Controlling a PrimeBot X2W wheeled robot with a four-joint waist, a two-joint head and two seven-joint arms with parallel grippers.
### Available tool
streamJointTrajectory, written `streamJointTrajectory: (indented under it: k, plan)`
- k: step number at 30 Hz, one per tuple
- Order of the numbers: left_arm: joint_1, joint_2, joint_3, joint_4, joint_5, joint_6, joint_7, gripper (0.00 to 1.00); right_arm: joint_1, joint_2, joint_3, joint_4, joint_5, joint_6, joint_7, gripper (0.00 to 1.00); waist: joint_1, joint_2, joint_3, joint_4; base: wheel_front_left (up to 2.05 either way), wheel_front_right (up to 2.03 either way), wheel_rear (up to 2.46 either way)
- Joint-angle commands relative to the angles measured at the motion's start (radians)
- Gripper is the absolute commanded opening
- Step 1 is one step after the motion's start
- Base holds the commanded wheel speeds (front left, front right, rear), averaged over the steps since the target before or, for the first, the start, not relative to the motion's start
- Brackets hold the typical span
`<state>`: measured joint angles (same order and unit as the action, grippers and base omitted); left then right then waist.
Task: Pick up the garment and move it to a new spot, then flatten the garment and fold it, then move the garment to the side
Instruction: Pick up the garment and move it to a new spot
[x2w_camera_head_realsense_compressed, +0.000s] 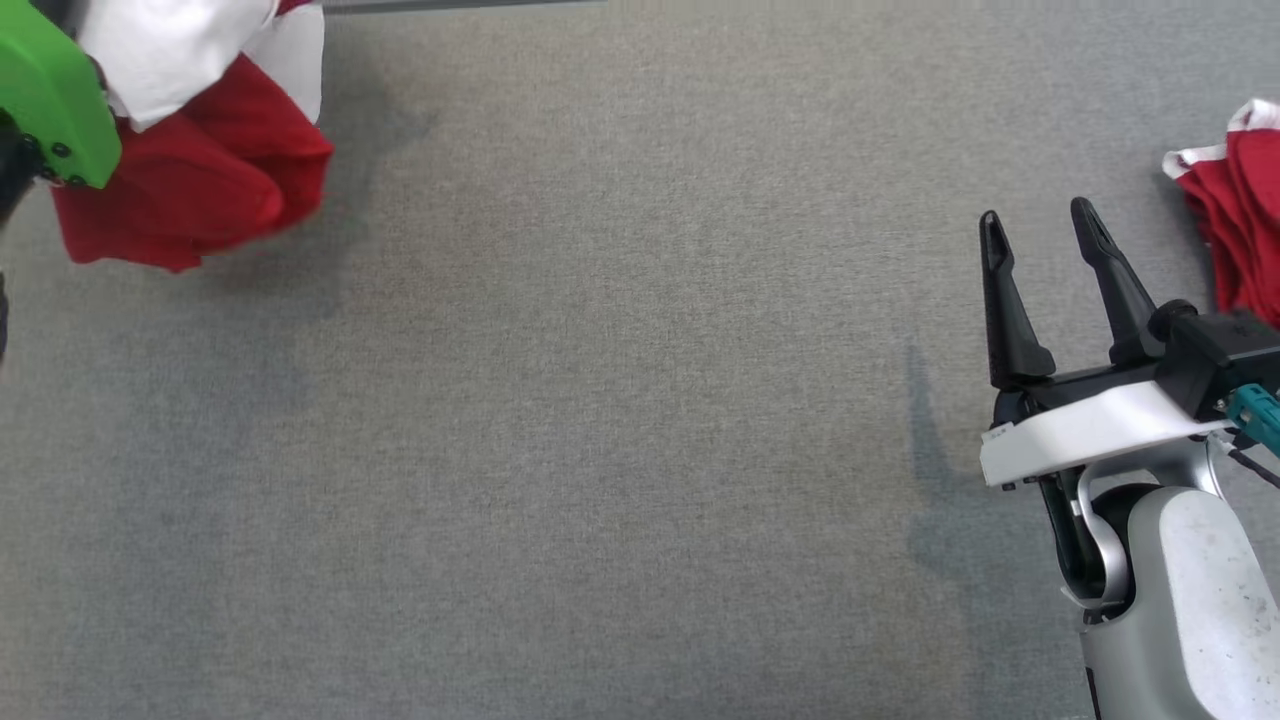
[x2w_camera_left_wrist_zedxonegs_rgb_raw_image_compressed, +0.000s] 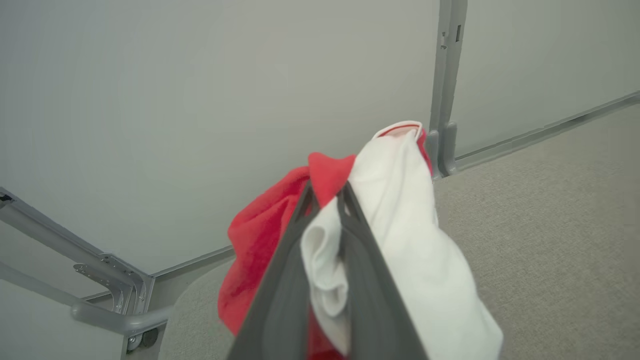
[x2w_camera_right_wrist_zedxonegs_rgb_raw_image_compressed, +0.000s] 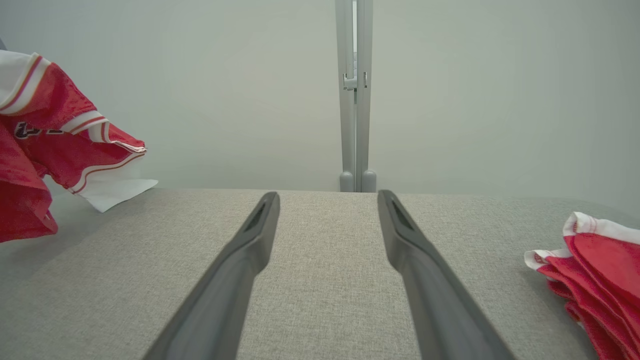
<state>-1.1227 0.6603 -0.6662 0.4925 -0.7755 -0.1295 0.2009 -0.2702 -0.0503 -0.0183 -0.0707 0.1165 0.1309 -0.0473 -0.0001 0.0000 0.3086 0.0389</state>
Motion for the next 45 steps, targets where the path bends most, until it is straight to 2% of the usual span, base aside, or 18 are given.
streamJointTrajectory:
  k: [1, 9, 11, 13, 17, 24, 33, 34, 35, 36, 37, 45]
  plan:
    - [-0.018, 0.0, -0.02, -0.021, -0.008, -0.001, 0.004, 0.0, 0.015, -0.001, 0.0, 0.009, 0.013, 0.0, -0.011, 1.0, 0.0001, 0.0, -0.073, -0.064, 0.0, 0.0, 0.0]
    - [-0.028, -0.043, -0.093, -0.079, -0.016, -0.001, 0.017, 0.0, 0.027, -0.001, 0.001, 0.04, 0.049, 0.0, -0.041, 1.0, 0.0001, 0.0, -0.1, -0.139, 0.0, 0.0, 0.0]
    - [-0.015, -0.072, -0.108, -0.082, -0.02, -0.001, 0.01, 0.0, 0.034, -0.001, 0.002, 0.048, 0.057, 0.0, -0.047, 1.0, 0.0001, 0.0, -0.098, -0.157, 0.0, 0.0, 0.0]
    - [0.026, -0.124, -0.154, -0.086, -0.023, -0.001, -0.001, 0.0, 0.038, -0.001, -0.001, 0.059, 0.068, 0.0, -0.058, 1.0, 0.0001, 0.0, -0.092, -0.18, 0.0, 0.0, 0.0]
    - [0.075, -0.177, -0.242, -0.093, -0.032, 0.0, -0.017, 0.0, 0.032, -0.001, 0.0, 0.072, 0.076, 0.0, -0.072, 1.0, 0.0001, 0.0, -0.084, -0.212, 0.0, 0.0, 0.0]
    - [0.168, -0.295, -0.353, -0.035, -0.015, 0.0, -0.109, 0.0, 0.039, -0.001, 0.001, 0.085, 0.089, 0.0, -0.085, 1.0, 0.0001, 0.0, -0.078, -0.243, 0.0, 0.0, 0.0]
    - [0.233, -0.418, -0.397, 0.099, 0.0, 0.02, -0.222, 0.0, 0.047, -0.001, -0.011, 0.089, 0.08, 0.0, -0.085, 1.0, 0.0001, 0.0, -0.083, -0.244, 0.0, 0.0, 0.0]
    - [0.236, -0.427, -0.401, 0.115, 0.006, 0.028, -0.234, 0.06, 0.05, -0.001, -0.013, 0.09, 0.079, 0.0, -0.084, 1.0, 0.0001, 0.0, -0.085, -0.241, 0.0, 0.0, 0.0]
    - [0.239, -0.438, -0.402, 0.129, 0.007, 0.035, -0.249, 0.29, 0.052, -0.001, -0.014, 0.091, 0.079, 0.0, -0.082, 1.0, 0.0001, 0.0, -0.086, -0.238, 0.0, 0.0, 0.0]
    - [0.248, -0.448, -0.404, 0.142, 0.005, 0.036, -0.259, 0.55, 0.054, -0.001, -0.014, 0.091, 0.078, 0.0, -0.081, 1.0, 0.0001, 0.0, -0.089, -0.234, 0.0, 0.0, 0.0]
    - [0.256, -0.458, -0.406, 0.154, 0.005, 0.039, -0.271, 1.0, 0.056, -0.001, -0.013, 0.091, 0.078, 0.0, -0.08, 1.0, 0.0001, 0.0, -0.091, -0.231, 0.0, 0.0, 0.0]
    - [0.299, -0.533, -0.416, 0.21, -0.003, 0.046, -0.349, 1.0, 0.068, -0.001, -0.006, 0.085, 0.067, 0.0, -0.063, 1.0, 0.0001, 0.0, -0.123, -0.203, 0.0, 0.0, 0.0]
